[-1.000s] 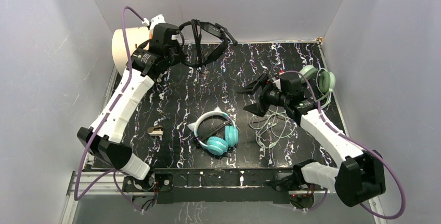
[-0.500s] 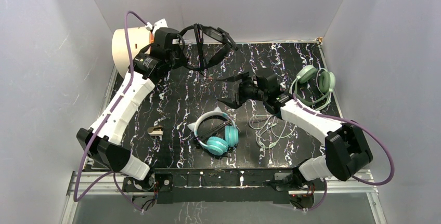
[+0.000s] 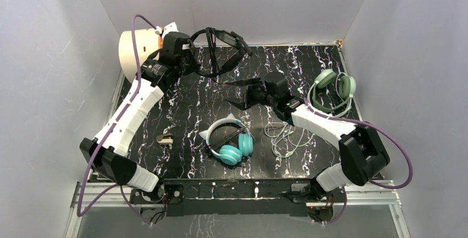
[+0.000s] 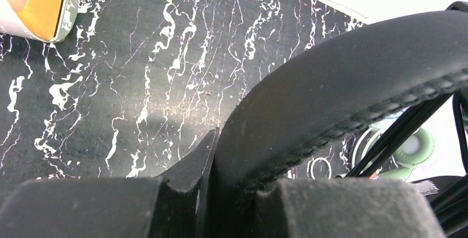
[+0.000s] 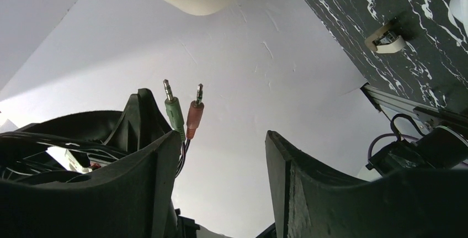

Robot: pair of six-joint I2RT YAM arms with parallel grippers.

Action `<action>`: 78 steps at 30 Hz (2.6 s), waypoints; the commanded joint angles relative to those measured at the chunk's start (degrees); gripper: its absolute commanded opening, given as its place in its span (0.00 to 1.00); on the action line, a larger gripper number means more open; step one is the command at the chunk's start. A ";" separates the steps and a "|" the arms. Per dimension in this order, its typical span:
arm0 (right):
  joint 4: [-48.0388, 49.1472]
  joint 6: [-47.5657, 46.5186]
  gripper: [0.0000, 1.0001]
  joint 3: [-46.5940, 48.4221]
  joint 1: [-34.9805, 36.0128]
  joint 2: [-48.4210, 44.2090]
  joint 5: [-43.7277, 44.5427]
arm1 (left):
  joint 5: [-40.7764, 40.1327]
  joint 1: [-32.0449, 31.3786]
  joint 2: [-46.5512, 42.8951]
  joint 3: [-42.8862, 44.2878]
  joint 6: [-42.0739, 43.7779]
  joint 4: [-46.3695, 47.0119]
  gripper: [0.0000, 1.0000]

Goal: Wrap the headphones
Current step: Wrap the headphones cable around the headphones.

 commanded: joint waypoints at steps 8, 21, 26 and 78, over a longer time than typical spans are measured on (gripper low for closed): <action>5.37 3.50 0.63 4.38 2.10 1.84 3.02 | 1.41 0.37 -4.31 -1.70 -0.86 4.25 0.00; 8.09 4.50 0.44 4.50 3.35 2.89 5.74 | 2.18 0.37 -5.04 -2.48 -1.30 4.70 0.00; 7.75 4.90 0.40 4.84 3.56 3.30 6.38 | 2.76 0.37 -5.72 -2.87 -1.50 4.83 0.00; 22.90 -51.13 0.00 -6.61 -13.00 -17.36 -11.81 | 38.66 1.69 -9.49 -8.26 -3.86 12.61 0.00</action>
